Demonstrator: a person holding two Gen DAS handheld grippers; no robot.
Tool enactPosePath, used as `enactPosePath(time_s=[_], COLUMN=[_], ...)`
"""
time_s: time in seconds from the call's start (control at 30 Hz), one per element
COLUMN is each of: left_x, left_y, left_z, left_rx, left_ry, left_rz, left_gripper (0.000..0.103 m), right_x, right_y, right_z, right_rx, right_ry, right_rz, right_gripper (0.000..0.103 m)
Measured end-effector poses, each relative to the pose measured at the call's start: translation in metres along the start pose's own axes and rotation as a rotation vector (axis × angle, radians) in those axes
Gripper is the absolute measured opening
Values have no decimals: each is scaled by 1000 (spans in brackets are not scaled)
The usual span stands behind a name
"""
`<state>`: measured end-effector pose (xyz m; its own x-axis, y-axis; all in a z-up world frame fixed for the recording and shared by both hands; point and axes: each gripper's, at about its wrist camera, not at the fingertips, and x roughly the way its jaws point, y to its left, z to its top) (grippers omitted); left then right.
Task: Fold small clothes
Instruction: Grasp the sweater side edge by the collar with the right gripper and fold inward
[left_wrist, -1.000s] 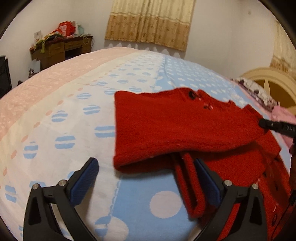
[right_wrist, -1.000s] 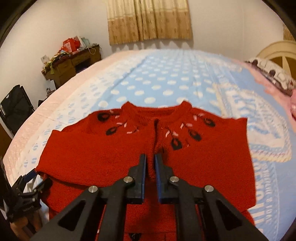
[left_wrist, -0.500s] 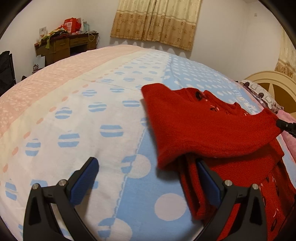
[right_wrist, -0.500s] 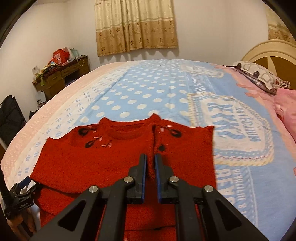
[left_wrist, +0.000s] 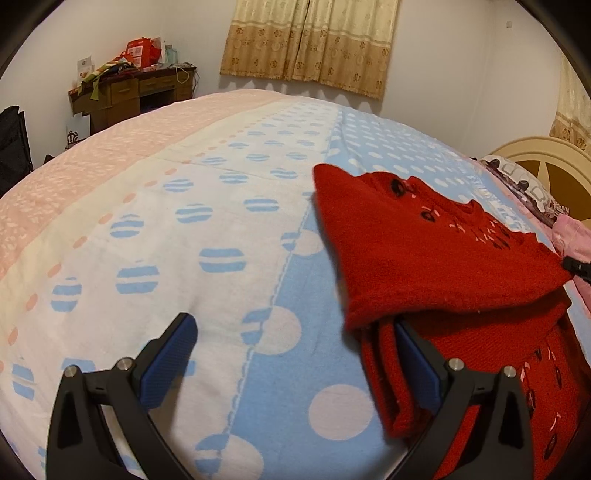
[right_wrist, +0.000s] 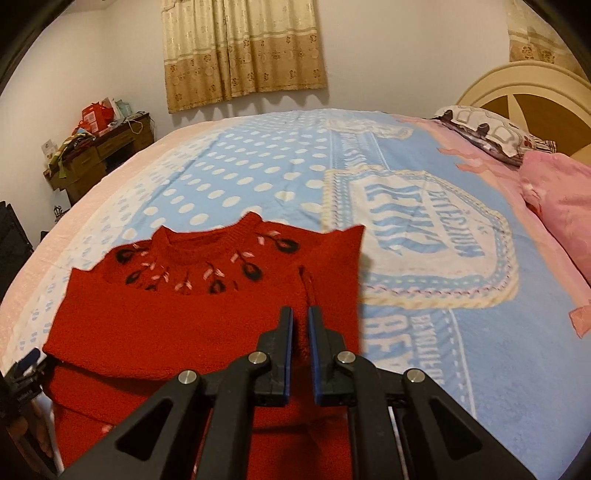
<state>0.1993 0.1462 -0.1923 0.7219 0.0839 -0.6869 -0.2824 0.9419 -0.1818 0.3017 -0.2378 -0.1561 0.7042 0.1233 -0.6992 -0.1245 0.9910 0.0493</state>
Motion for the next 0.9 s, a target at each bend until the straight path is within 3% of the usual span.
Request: enactPosePath(time_s=[0.17, 0.43, 0.6, 0.63, 0.77, 0.9], left_x=[-1, -1, -1, -1, -1, -2], left_y=[0, 0, 0, 0, 0, 0], left_z=[0, -1, -1, -1, -1, -1], left_rx=[1, 0, 0, 0, 1, 1], left_ry=[-1, -2, -2, -2, -2, -5], left_rz=[1, -1, 0, -1, 0, -1], left_gripper=[103, 103, 103, 103, 103, 103], right_x=[7, -15, 0, 2, 16, 9], right_y=[-2, -10, -25, -28, -42, -45], right_z=[-7, -5, -14, -16, -26, -26], right_rx=[4, 21, 70, 84, 120, 144], right_ry=[31, -44, 7, 14, 66, 48], right_rz=[17, -37, -59, -62, -89, -45], right_gripper=[7, 6, 6, 1, 0, 0])
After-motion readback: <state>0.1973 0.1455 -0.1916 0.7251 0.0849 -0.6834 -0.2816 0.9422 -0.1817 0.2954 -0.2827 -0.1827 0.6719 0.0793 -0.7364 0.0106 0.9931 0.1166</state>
